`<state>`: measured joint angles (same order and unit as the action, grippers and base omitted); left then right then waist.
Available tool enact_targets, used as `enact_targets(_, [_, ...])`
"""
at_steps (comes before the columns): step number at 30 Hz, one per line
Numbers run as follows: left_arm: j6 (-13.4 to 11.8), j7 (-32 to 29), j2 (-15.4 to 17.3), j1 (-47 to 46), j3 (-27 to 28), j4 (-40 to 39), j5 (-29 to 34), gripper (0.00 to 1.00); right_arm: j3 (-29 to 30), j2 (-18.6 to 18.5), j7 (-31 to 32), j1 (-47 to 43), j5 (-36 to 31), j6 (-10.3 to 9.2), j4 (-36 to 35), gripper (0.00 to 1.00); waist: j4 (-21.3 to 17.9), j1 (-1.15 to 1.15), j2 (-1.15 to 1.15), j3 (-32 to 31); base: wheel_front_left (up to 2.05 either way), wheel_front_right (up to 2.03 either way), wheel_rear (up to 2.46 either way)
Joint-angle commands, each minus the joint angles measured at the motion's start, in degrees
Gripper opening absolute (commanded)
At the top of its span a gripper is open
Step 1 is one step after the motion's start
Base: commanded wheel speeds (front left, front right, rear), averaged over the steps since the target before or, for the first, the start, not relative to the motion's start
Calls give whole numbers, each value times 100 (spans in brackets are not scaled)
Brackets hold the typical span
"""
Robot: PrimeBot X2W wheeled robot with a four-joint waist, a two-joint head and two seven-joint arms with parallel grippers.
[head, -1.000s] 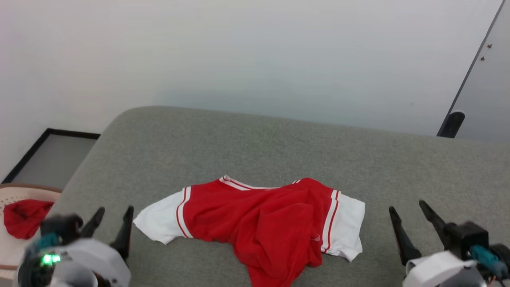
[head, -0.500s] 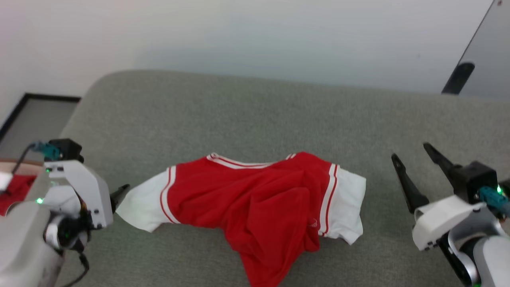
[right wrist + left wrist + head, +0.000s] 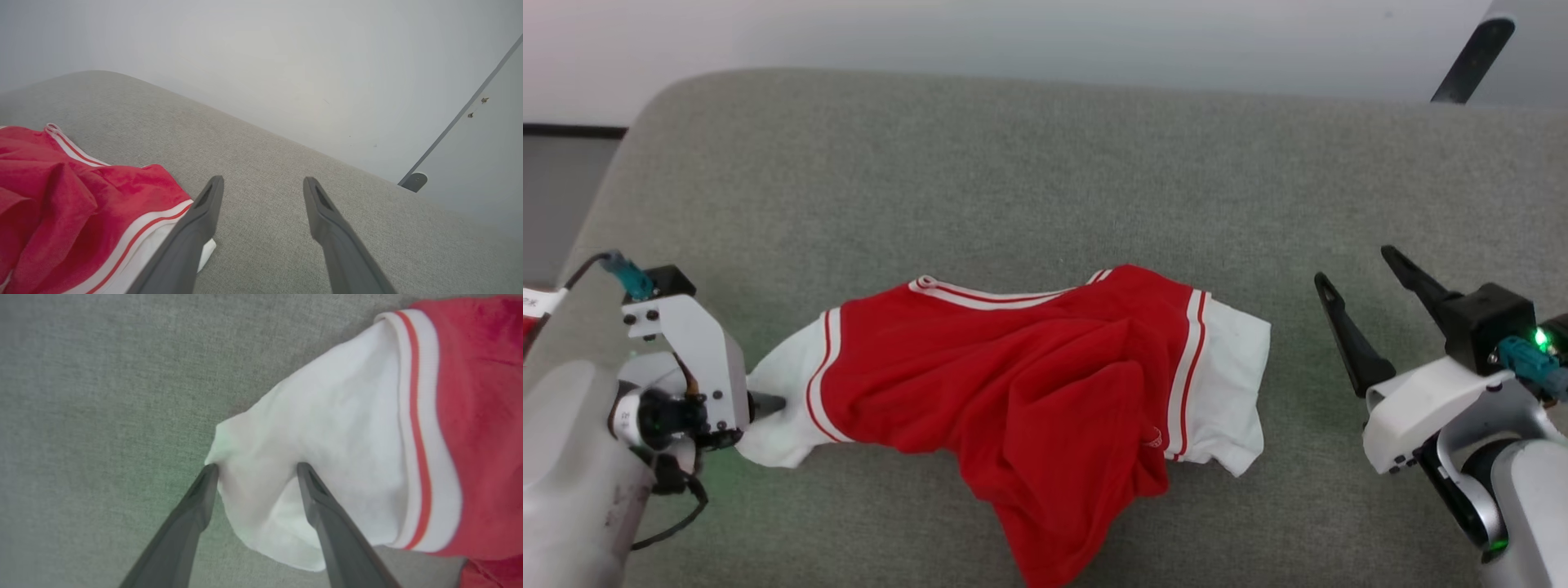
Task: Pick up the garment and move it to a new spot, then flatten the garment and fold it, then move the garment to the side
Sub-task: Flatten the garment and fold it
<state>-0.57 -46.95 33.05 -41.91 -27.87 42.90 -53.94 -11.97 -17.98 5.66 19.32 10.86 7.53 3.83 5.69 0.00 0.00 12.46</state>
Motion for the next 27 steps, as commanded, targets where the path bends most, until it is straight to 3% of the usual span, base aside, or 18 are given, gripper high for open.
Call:
enact_targets(1, [-57,-90,-64,-77,-4,108,-54,100,-28,-31,33,85,52,-8,-16,100,-19,0,0,129,0,0,0])
enact_targets(2, [-40,-172,-99,-83,-23,193,-87,100,-40,-29,83,108,73,-8,-2,100,-21,0,0,157,0,0,0])
enact_targets(3, [-49,-205,-136,-122,-1,264,-131,80,-54,-39,136,142,83,-8,2,100,-21,0,0,185,0,0,0])
enact_targets(6, [-26,-138,-269,-211,64,468,-215,0,-119,-53,303,264,194,-8,-4,100,-27,0,0,258,0,0,0])
enact_targets(10, [138,48,-399,-331,77,660,-240,0,-373,-169,1023,430,705,-8,67,100,-13,0,0,320,0,0,0])
enact_targets(15, [308,260,-566,-534,-39,866,-104,0,-775,-483,2663,732,1665,-8,91,100,69,0,0,382,0,0,0])
enact_targets(19, [400,367,-761,-709,-114,1029,-63,0,-839,-642,3659,928,1988,-8,111,100,191,0,0,446,0,0,0])
enact_targets(27, [577,564,-1060,-1067,-221,1349,-16,0,-799,-447,4534,1027,2056,-8,380,100,424,0,0,627,0,0,0])
